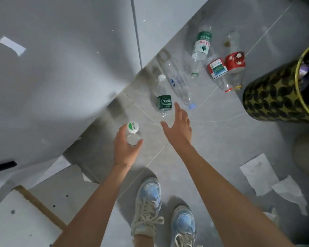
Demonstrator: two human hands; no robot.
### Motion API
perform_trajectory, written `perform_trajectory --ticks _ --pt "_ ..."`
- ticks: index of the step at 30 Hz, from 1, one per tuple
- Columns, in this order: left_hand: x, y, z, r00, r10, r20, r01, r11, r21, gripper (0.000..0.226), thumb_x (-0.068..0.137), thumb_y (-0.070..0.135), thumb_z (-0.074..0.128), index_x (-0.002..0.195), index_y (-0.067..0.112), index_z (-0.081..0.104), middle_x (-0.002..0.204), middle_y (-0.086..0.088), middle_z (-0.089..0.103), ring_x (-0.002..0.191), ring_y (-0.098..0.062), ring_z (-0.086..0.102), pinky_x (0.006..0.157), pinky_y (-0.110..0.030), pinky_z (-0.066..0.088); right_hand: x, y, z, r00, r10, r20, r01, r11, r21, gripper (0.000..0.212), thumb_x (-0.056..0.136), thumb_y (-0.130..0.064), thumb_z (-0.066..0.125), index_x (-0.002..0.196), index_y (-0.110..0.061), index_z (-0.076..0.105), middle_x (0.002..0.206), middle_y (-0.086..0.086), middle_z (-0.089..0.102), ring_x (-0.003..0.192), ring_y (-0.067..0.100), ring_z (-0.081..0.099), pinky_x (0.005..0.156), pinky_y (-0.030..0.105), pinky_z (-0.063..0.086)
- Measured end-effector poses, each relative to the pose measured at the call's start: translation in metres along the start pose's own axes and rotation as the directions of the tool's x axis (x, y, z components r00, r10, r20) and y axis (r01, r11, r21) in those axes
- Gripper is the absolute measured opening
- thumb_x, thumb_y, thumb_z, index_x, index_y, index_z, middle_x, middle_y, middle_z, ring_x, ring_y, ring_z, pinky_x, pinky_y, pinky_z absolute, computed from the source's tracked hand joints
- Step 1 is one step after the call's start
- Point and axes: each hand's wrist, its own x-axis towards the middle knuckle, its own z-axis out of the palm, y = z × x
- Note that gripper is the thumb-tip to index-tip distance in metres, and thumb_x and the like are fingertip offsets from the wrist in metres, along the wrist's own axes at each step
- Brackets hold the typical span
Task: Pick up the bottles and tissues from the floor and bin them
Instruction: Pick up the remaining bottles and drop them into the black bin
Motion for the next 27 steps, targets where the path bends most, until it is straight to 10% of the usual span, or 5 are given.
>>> perform_trajectory --ticks 16,27 --pt "0.068 0.000 0.026 0.998 0.049 -0.028 -0.046 0.994 0.102 0.055 0.069 0.016 0.080 0.112 0.023 0.047 0.103 0.010 0.059 0.095 -0.014 0.059 0.081 -0.029 0.049 0.103 -0.003 0.053 0.963 0.241 0.124 -0.257 0.956 0.142 0.089 0.080 -0.035 0.071 0.149 -0.023 0.015 0.134 0.015 0.047 0.122 0.034 0.047 0.092 0.043 0.045" --pt "0.021 0.148 -0.007 0.999 0.011 0.045 -0.015 0.996 0.088 0.059 0.070 0.015 0.081 0.117 0.008 0.045 0.105 -0.007 0.057 0.094 -0.021 0.057 0.083 -0.030 0.047 -0.005 -0.023 -0.103 0.873 0.193 0.447 -0.439 0.709 0.552 0.067 0.076 -0.006 0.070 0.133 -0.018 0.037 0.113 0.009 0.054 0.091 0.019 0.054 0.061 0.022 0.040"
